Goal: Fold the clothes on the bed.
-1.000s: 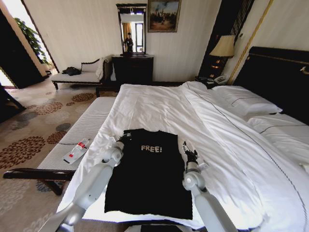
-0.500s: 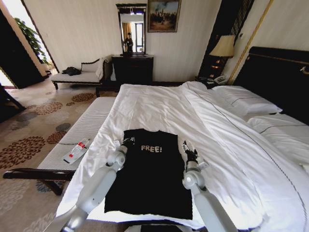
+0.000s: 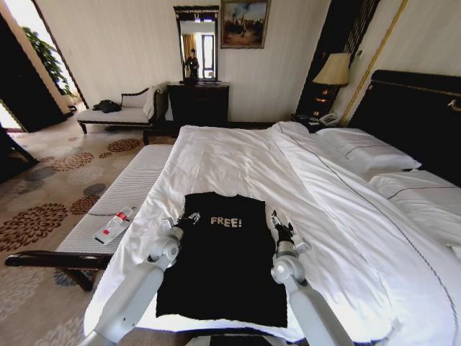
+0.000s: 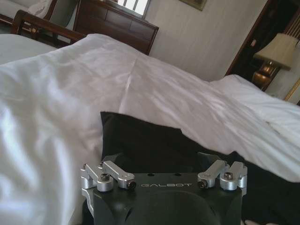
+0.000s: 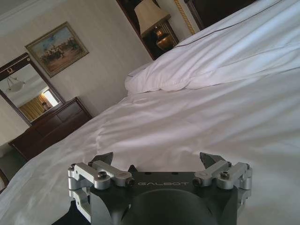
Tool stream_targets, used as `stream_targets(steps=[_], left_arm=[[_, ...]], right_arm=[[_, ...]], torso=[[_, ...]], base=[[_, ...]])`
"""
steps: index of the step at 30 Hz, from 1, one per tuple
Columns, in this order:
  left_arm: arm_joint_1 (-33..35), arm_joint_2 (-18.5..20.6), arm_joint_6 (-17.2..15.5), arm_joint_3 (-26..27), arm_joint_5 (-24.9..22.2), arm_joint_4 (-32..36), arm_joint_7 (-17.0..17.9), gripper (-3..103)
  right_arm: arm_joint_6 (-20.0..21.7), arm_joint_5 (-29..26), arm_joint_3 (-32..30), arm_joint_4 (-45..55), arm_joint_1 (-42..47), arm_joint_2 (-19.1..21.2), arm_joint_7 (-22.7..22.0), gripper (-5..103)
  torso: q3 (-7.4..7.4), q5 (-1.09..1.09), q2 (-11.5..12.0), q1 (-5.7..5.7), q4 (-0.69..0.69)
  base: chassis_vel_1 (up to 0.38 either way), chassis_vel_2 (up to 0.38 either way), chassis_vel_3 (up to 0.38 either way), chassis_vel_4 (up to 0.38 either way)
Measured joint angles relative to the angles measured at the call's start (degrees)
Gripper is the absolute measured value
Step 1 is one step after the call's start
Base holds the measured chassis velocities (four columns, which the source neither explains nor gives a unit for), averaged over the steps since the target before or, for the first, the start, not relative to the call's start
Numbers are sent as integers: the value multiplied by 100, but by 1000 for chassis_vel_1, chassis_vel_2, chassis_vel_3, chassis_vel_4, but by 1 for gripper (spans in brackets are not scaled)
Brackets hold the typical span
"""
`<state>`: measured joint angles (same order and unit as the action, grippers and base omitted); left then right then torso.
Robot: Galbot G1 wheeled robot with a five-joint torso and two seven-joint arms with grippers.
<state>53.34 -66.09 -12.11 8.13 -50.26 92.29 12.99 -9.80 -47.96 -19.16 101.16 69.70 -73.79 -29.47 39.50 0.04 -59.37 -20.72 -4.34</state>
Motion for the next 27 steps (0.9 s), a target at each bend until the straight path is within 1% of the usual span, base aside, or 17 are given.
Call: stream_targets(steps=[2,3,9,12,15,18,27], left_arm=[[-108,-36,13,65,-106,83,21,98],[-144,-43,15,86,-136,97,30,100],[-288,-40,20,131,-156,-39,78,100],[-326,-42,5,86,-104,-239,98,100],[-317,-43,-21,41,-103,-263,109,100],[-192,-19,-88,-47,-95,-164,127,100],[157,76,-153,-127,-79,75,168,100]], right_arm=[[1,1,-19,41,45,2,-6,100],[2,1,-26,55,62,3,-9,100],[2,1,-51,97,114,6,-19,100],[3,-1,-53,102,118,7,-28,100],[4,-2,-53,102,119,5,-36,100],[6,-3,-51,102,120,-3,-50,100],[10,-6,-48,53,100,-6,-71,100]], torso=[[0,-1,0,0,-1],[0,-1,0,0,-1],[0,-1,0,0,1],[0,0,0,0,2],[0,0,0,0,1],[0,0,0,0,1],[0,-1,0,0,1]], base=[[0,0,0,0],[0,0,0,0],[0,0,0,0],[0,0,0,0],[0,0,0,0],[0,0,0,0],[0,0,0,0]])
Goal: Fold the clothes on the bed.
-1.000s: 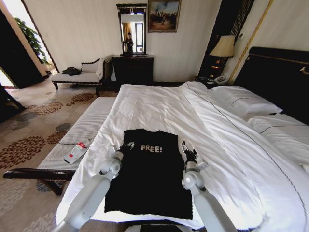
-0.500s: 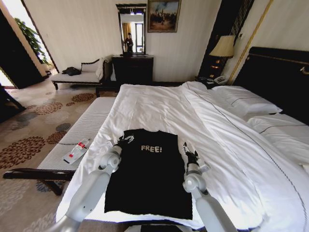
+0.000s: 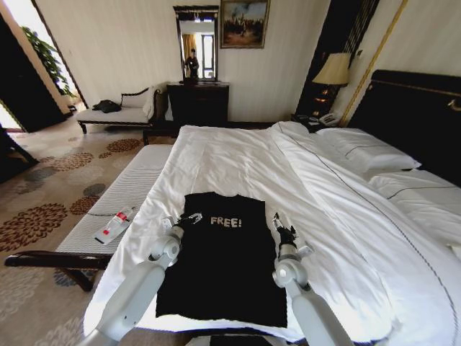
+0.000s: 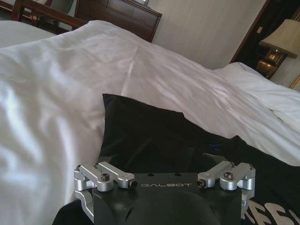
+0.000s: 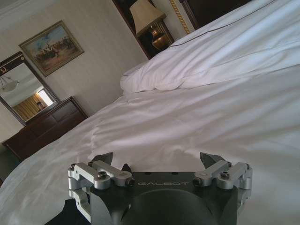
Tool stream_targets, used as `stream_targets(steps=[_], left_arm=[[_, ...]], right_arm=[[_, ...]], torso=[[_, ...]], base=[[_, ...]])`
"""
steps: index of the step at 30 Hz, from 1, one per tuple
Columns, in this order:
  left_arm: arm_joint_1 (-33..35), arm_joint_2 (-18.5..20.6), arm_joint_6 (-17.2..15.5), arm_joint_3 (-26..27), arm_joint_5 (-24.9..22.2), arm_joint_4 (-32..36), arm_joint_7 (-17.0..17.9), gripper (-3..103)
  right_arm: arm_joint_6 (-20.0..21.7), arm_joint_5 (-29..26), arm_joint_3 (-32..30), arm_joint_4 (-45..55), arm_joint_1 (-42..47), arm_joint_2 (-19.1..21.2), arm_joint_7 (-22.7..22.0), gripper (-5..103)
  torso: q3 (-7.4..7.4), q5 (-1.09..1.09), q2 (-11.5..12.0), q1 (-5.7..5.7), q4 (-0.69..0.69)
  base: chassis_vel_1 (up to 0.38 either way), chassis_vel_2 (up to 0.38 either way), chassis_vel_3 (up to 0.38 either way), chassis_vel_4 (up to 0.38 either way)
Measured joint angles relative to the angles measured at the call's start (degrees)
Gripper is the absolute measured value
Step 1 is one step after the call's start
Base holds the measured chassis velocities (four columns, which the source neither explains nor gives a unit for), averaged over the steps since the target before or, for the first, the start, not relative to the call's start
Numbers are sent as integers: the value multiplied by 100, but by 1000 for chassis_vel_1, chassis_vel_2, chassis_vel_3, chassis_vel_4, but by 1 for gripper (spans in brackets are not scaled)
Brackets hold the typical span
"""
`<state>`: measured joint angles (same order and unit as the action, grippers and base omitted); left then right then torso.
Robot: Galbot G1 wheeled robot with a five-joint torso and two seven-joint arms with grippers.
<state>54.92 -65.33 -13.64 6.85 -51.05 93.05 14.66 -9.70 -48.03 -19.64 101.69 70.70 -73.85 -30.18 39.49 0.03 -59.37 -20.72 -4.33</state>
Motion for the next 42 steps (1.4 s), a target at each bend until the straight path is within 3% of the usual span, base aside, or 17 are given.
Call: stream_targets(steps=[9,14,20,22,24,25,27,34,42], left_arm=[[764,343,22,128,63,1075,-14,100],[957,450,46,319,73,1325,-5,100],[1076,281,133,1116,269,1517,15,100],[1218,194,177,1435,416,1413,42,100],[1256,173,181,1516,417,1368,57,100],[1302,156,188,1588,417,1350,63,100],[1475,105,200,1873,395,1376,83,100],[1751,124,202,2410,227,1701,147,100],[2000,111,193,2792,72,2016,168,100]], right_arm=[[4,1,-7,-17,15,-13,-11,100],[3,-17,-6,-45,-28,-13,-12,100],[176,-616,-12,-326,-498,190,62,100],[472,-1271,-3,-597,-765,478,394,100],[573,-1508,-9,-703,-833,602,557,100],[656,-1698,9,-857,-937,722,726,100],[829,-1933,196,-1484,-1340,939,1311,100],[1013,-1923,719,-2640,-2483,788,2206,100],[1032,-1809,1071,-3632,-3217,574,2336,100]], torso=[[0,0,0,0,1],[0,0,0,0,0],[0,-1,0,0,-3],[1,-2,0,0,6],[1,0,0,-1,4],[1,1,0,-1,-4],[1,1,0,-1,-4],[1,1,0,-1,1],[1,1,0,-1,-1]], base=[[0,0,0,0],[0,0,0,0],[0,0,0,0],[0,0,0,0],[0,0,0,0],[0,0,0,0],[0,0,0,0],[0,0,0,0],[0,0,0,0]])
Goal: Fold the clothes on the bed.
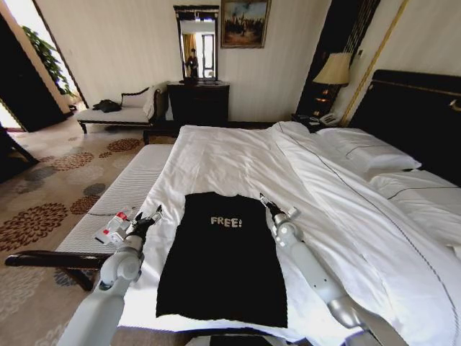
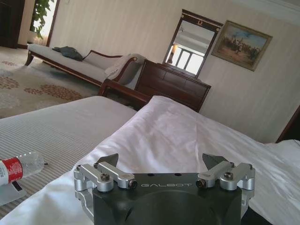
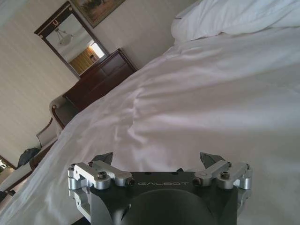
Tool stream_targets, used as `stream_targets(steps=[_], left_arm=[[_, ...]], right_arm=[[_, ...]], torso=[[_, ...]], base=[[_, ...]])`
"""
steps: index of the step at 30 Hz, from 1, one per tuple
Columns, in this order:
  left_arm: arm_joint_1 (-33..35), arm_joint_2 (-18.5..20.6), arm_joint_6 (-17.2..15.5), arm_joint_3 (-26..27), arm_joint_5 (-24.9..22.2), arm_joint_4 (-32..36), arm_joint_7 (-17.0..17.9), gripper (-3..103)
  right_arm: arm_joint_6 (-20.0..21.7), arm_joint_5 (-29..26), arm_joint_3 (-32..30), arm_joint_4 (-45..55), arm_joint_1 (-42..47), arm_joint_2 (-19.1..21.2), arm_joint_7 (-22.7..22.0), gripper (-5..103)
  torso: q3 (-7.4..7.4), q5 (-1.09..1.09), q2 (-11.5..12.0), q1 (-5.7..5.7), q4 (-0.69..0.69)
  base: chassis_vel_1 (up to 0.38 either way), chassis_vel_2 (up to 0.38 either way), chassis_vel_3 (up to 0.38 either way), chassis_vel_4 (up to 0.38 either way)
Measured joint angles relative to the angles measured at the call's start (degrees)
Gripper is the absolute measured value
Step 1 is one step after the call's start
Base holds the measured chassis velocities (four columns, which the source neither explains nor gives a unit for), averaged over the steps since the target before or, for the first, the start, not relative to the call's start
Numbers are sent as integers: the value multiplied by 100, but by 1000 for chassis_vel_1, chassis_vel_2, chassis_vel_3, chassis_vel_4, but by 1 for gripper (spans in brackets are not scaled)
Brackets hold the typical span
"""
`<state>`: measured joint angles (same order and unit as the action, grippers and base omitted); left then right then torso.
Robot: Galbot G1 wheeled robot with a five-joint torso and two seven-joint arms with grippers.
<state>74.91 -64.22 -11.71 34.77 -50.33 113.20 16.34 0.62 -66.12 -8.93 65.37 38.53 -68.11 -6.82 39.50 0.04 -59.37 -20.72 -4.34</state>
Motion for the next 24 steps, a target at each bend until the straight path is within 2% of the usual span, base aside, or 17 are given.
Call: stream_targets(steps=[3,10,12,14,18,20,23,24], left_arm=[[26,46,-21,142,-98,107,43,100],[85,71,-40,215,-142,180,69,100],[91,69,-44,220,-142,181,73,100],[91,69,-45,221,-141,181,74,100],[98,83,-48,239,-140,177,79,100],[104,85,-47,245,-140,174,79,100],[111,85,-47,258,-138,161,81,100],[111,85,-47,258,-138,161,81,100]], right_arm=[[106,-46,14,-394,-173,-103,10,100],[230,-149,12,-374,-136,-129,10,103],[273,-184,14,-296,-81,-129,3,94],[278,-196,15,-281,-70,-130,-1,94],[286,-298,16,-202,-6,-136,-36,73],[286,-299,19,-193,7,-136,-37,73],[284,-295,25,-192,25,-134,-44,56],[284,-295,25,-192,25,-134,-44,56]], torso=[[0,-1,0,0,0],[-1,0,0,0,0],[-1,0,0,0,0],[-1,0,0,0,0],[-1,-1,0,0,1],[-1,-1,0,0,1],[-1,-1,0,1,1],[-1,-1,0,1,1]], base=[[0,0,0,0],[0,0,0,0],[0,0,0,0],[0,0,0,0],[0,0,0,0],[0,0,0,0],[0,0,0,0],[0,0,0,0]])
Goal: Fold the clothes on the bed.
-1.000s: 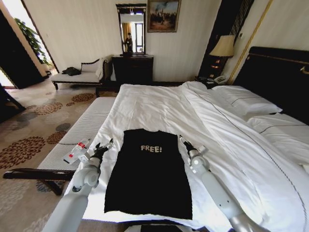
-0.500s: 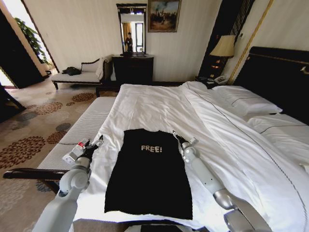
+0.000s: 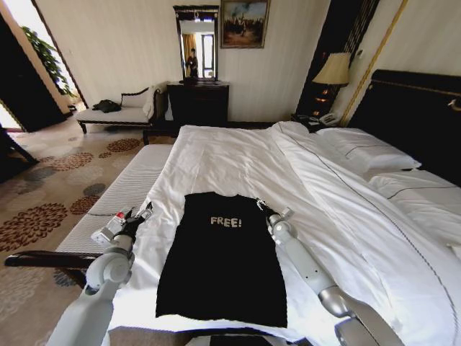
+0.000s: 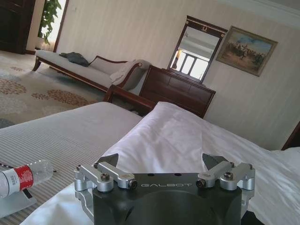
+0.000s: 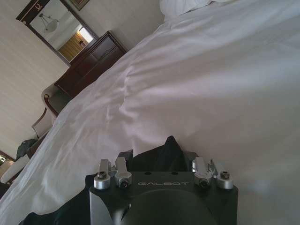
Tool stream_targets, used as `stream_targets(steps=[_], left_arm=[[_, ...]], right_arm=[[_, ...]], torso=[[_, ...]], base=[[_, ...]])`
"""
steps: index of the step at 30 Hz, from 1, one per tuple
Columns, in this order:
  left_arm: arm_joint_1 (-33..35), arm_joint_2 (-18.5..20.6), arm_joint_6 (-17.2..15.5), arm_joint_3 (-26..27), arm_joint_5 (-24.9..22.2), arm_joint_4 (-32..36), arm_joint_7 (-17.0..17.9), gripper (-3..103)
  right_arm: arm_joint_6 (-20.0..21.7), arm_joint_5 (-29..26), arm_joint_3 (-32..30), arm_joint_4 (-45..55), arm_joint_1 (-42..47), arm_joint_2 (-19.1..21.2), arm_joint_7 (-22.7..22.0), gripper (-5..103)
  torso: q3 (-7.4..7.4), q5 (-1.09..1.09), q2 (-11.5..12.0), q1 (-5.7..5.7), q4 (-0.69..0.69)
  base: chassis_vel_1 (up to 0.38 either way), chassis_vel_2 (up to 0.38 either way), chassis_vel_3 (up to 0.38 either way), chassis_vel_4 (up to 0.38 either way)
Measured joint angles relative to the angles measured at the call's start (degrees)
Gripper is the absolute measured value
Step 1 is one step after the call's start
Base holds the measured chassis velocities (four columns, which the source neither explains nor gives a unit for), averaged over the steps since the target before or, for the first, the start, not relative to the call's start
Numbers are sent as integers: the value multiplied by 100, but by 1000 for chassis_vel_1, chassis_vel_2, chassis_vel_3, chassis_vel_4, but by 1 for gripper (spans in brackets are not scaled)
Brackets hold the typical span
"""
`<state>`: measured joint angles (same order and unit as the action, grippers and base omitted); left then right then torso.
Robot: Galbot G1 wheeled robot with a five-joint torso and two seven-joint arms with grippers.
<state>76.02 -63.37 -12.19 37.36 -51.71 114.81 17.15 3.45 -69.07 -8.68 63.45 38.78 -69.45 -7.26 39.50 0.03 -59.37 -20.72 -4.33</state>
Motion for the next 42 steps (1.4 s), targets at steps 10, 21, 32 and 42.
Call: stream_targets(steps=[10,21,32,42], left_arm=[[-95,-21,2,-90,10,-75,12,100],[-609,261,3,-584,-69,-354,15,100],[-2996,-59,-126,-2039,-394,-2965,-20,100],[-4081,-664,-153,-2715,-110,-4600,-301,100]], right_arm=[[-160,36,65,1,-38,13,-24,18],[-663,213,121,173,-139,17,-19,0],[-711,381,156,367,-74,88,-113,0],[-724,470,144,404,0,89,-135,0]], torso=[[0,0,0,0,0],[0,-1,0,0,1],[1,-1,0,-1,-3],[1,-1,1,-1,1]], base=[[0,0,0,0],[0,0,0,0],[0,0,0,0],[0,0,0,0]])
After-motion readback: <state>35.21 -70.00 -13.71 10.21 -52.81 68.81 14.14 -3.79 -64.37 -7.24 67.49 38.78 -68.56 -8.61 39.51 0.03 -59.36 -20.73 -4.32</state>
